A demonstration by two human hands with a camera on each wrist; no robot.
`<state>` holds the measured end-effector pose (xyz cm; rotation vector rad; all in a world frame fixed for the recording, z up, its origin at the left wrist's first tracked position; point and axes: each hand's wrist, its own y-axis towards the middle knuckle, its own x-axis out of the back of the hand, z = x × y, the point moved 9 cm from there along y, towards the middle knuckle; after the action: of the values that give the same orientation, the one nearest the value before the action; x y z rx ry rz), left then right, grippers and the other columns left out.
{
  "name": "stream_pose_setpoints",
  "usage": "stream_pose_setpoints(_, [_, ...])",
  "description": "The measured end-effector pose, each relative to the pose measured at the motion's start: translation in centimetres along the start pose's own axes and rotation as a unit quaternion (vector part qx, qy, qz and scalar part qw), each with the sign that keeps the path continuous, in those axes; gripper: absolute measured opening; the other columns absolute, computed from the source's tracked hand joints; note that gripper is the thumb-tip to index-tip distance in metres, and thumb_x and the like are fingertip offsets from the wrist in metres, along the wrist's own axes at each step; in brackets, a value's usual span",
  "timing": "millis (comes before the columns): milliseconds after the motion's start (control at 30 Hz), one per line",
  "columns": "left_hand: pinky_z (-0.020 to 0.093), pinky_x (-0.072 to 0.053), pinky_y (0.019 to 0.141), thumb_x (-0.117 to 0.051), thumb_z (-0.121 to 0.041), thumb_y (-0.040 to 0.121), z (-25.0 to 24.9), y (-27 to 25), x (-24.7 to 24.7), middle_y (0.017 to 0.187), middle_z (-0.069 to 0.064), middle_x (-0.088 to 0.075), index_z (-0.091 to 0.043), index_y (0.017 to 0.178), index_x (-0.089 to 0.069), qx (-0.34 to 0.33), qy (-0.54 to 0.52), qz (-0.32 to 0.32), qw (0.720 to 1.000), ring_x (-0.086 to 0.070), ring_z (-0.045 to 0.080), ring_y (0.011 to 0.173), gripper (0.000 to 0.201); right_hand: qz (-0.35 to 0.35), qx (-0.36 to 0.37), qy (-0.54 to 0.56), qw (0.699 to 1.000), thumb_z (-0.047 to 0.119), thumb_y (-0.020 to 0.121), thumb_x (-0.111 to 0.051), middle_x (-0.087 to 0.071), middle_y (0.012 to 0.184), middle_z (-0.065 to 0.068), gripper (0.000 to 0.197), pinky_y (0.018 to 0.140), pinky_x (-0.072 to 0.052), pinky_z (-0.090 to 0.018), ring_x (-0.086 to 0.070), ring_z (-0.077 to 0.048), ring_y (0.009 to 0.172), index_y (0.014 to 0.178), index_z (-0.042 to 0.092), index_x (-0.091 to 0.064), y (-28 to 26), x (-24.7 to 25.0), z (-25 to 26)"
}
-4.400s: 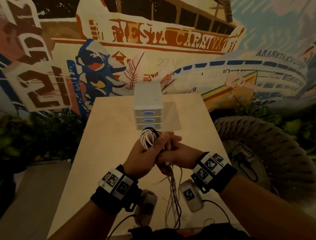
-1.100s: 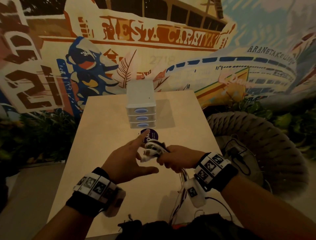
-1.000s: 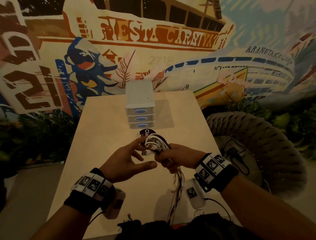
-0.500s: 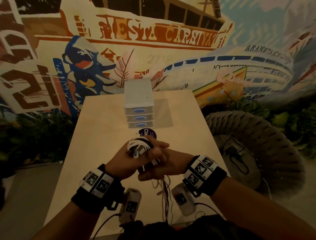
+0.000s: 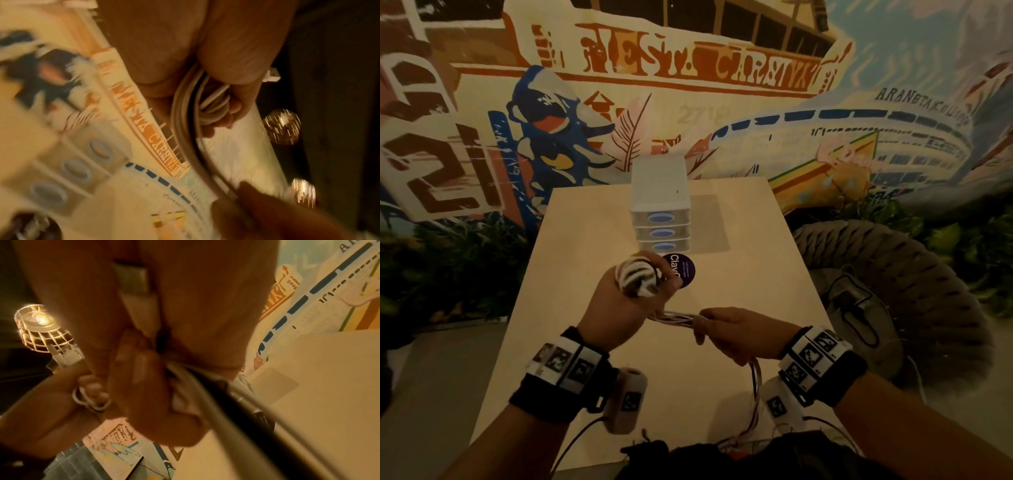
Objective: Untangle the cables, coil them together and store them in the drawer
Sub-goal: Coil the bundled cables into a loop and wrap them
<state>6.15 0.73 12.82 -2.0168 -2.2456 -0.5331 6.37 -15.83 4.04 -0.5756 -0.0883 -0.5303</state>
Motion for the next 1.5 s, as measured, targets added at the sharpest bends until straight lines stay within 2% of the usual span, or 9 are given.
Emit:
stream_pose_setpoints(133, [0.013,-0.051,0.084,-0.074,-0.015,0.091,0.3,-0.8,-2.3,0.104,-0.021,-0.072,-0.045,0.105,-0.069,-0.011,0.167,0.102,0.981,-0.067,-0.006,0.095,0.034,0.000,-0.021,0.055,0.998,0.040,0.106,-0.044,-0.039,0.061,0.002,0.034,0.047,-0.035,-0.027,-0.033,-0.013,0.050,0.095,0.013,-0.062,0.0,-0.1,-0.5])
stream_pose_setpoints(400, [0.032,-0.040,0.109,-0.068,-0.032,0.093,1.1,-1.6,-5.6,0.160,-0.006,-0.038,-0.044,0.146,-0.045,-0.037,0.410,0.281,0.867,-0.049,0.016,0.134,0.059,0.001,-0.091,0.140,0.986,0.028,0.104,-0.042,-0.027,0.060,0.001,0.052,0.053,-0.017,-0.029,-0.018,-0.013,0.052,0.058,0.025,-0.067,0.1,-0.4,-0.3])
stream_pose_setpoints(567, [0.029,-0.050,0.080,-0.063,-0.033,0.095,1.2,-2.4,-6.6,0.115,-0.010,-0.070,-0.041,0.142,-0.046,-0.063,0.399,0.306,0.862,-0.065,0.015,0.098,0.050,-0.005,-0.102,0.193,0.976,0.028,0.100,-0.031,-0.031,0.053,0.003,0.066,0.049,-0.018,-0.026,-0.021,-0.011,0.044,0.041,0.024,-0.059,0.3,0.2,0.0])
stream_pose_setpoints(767, [0.029,-0.051,0.076,-0.057,-0.030,0.099,1.9,-2.9,-7.4,0.106,-0.002,-0.072,-0.033,0.137,-0.051,-0.010,0.463,0.336,0.821,-0.067,0.018,0.093,0.039,0.035,-0.092,0.084,0.992,0.043,0.101,-0.027,-0.061,0.058,-0.002,0.056,0.051,-0.033,-0.026,-0.035,-0.013,0.046,0.081,0.004,-0.061,0.2,0.2,1.3])
stream_pose_setpoints(933, [0.034,-0.056,0.081,-0.054,-0.029,0.098,2.9,-2.7,-6.9,0.099,0.000,-0.072,-0.020,0.112,-0.065,0.045,0.515,0.310,0.798,-0.067,0.021,0.092,0.020,0.047,-0.071,-0.143,0.986,0.072,0.076,-0.065,-0.074,0.089,-0.012,0.063,0.062,-0.047,-0.031,-0.055,-0.018,0.063,0.099,0.014,-0.075,1.6,0.0,2.3])
stream_pose_setpoints(1100, [0.028,-0.053,0.068,-0.056,-0.038,0.097,3.2,-2.8,-7.2,0.082,-0.003,-0.069,-0.020,0.101,-0.069,0.067,0.550,0.299,0.777,-0.068,0.017,0.077,0.022,0.037,-0.088,-0.229,0.969,0.053,0.081,-0.076,-0.072,0.065,0.011,0.033,0.057,-0.046,-0.022,-0.063,-0.003,0.054,0.090,0.022,-0.074,1.8,0.1,2.9])
stream_pose_setpoints(1233, [0.028,-0.056,0.070,-0.057,-0.044,0.096,3.6,-2.9,-7.5,0.086,-0.002,-0.073,-0.022,0.100,-0.073,0.053,0.575,0.296,0.761,-0.069,0.018,0.077,0.028,0.016,-0.070,-0.272,0.960,0.040,0.078,-0.081,-0.076,0.085,0.004,0.036,0.057,-0.050,-0.024,-0.073,-0.012,0.069,0.105,0.019,-0.071,2.1,-0.5,3.9])
stream_pose_setpoints(1400, [0.027,-0.050,0.067,-0.054,-0.035,0.096,4.6,-3.2,-7.3,0.086,0.000,-0.072,-0.019,0.095,-0.073,0.069,0.586,0.299,0.750,-0.068,0.020,0.077,0.024,-0.001,-0.067,-0.340,0.938,0.039,0.081,-0.079,-0.064,0.051,0.009,0.023,0.055,-0.049,-0.022,-0.063,-0.005,0.049,0.076,0.017,-0.074,3.0,-1.9,3.7])
stream_pose_setpoints(1500, [0.028,-0.053,0.068,-0.054,-0.035,0.096,5.0,-3.3,-7.2,0.084,0.000,-0.072,-0.019,0.095,-0.073,0.079,0.582,0.301,0.751,-0.067,0.019,0.075,0.025,0.004,-0.087,-0.305,0.948,0.031,0.085,-0.075,-0.069,0.058,0.009,0.020,0.054,-0.051,-0.021,-0.067,-0.005,0.052,0.084,0.010,-0.077,3.1,-2.2,3.0])
